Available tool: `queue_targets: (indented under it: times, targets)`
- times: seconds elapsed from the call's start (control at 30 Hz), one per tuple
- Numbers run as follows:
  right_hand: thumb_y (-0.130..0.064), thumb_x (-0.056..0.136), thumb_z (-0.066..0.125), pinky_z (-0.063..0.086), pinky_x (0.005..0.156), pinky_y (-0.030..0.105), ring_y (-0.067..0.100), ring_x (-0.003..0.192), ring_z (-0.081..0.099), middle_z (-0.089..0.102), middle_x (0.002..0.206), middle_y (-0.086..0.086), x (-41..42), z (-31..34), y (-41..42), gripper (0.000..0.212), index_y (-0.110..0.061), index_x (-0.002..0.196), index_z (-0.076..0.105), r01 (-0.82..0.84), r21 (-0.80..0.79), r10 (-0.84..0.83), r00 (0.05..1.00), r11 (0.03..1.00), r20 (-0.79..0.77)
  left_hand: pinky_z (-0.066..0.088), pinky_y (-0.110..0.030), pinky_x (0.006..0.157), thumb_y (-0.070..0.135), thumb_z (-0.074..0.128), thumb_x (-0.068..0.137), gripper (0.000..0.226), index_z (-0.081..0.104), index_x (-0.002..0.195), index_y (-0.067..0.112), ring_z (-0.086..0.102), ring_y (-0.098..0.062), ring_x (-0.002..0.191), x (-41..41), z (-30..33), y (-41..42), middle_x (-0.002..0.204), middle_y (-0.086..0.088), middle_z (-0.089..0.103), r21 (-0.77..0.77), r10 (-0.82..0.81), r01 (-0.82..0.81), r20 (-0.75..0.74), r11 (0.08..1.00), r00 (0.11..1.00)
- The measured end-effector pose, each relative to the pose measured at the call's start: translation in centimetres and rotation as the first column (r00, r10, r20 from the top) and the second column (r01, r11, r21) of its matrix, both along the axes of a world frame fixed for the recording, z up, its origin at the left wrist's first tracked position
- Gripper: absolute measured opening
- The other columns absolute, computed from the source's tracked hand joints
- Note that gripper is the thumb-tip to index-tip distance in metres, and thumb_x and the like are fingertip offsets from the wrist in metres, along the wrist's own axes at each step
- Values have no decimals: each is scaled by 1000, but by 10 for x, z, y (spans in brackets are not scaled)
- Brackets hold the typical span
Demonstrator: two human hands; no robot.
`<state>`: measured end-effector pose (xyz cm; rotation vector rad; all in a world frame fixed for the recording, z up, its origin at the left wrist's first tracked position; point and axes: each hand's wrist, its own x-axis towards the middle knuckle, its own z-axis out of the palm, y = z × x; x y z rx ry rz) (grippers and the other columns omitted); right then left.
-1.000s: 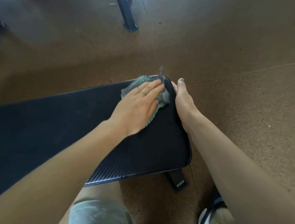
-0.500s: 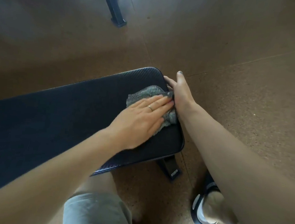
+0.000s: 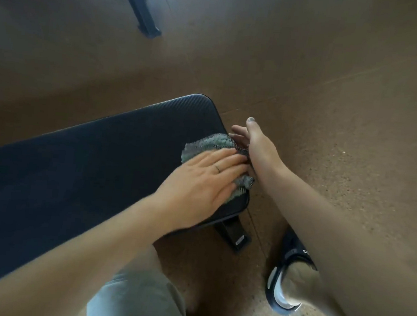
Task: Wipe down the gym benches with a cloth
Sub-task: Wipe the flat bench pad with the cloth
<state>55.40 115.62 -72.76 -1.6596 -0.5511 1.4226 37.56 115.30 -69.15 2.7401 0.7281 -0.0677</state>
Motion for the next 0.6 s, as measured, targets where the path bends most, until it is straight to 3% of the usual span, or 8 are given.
queue_targets:
  times: [0.1, 0.23, 0.33, 0.43, 0.5, 0.6]
  targets:
    - [-51, 108, 33, 42, 115, 40, 13, 122, 61, 66, 126, -4, -4, 2, 2, 51, -21, 137, 61, -4, 60, 0, 998, 998, 58, 20, -38, 127, 42, 27, 109, 51, 48, 151, 22, 29, -16, 153, 21, -6, 48, 159, 1, 45, 37, 69, -69, 4, 997, 998]
    - [-69, 89, 39, 36, 120, 44, 17, 137, 51, 56, 148, 2, -9, 8, 3, 78, -21, 150, 51, 34, 66, -39, 997, 997, 70, 26, -38, 122, 38, 29, 108, 46, 62, 129, 15, 39, -22, 146, 28, -15, 58, 142, -2, 59, 114, 115, -121, 53, 986, 992]
    - [-58, 106, 29, 31, 122, 42, 18, 140, 47, 52, 151, 2, -14, 14, 1, 62, -22, 153, 46, -76, 71, 67, 989, 995, 129, 18, -37, 126, 35, 33, 110, 40, 54, 142, 21, 26, -19, 153, 11, -6, 26, 155, 1, 47, 77, 93, -100, 83, 992, 992]
    - [-65, 102, 24, 33, 120, 47, 18, 138, 49, 55, 149, -1, -20, 23, 0, 67, -26, 152, 48, -153, 54, 140, 972, 987, 188, 3, -32, 128, 38, 28, 110, 47, 37, 156, 30, 7, -13, 159, -19, -1, -9, 168, 9, 27, 2, 46, -46, 31, 999, 998]
    - [-73, 96, 23, 31, 121, 49, 17, 141, 47, 54, 151, -5, -23, 25, 0, 74, -31, 152, 47, -211, 69, 189, 952, 975, 241, 7, -36, 129, 37, 26, 111, 49, 32, 159, 32, 5, -11, 159, -43, -3, -28, 169, 12, 22, 27, -7, 7, -7, 1000, 1000]
    - [-58, 107, 25, 18, 126, 39, 11, 153, 25, 30, 167, -8, -33, 27, -15, 62, -31, 162, 25, -311, 81, 257, 884, 947, 391, 10, -35, 130, 39, 28, 112, 49, 31, 161, 34, 6, -8, 158, -64, -3, -29, 170, 14, 17, 20, -47, 47, -35, 999, 998]
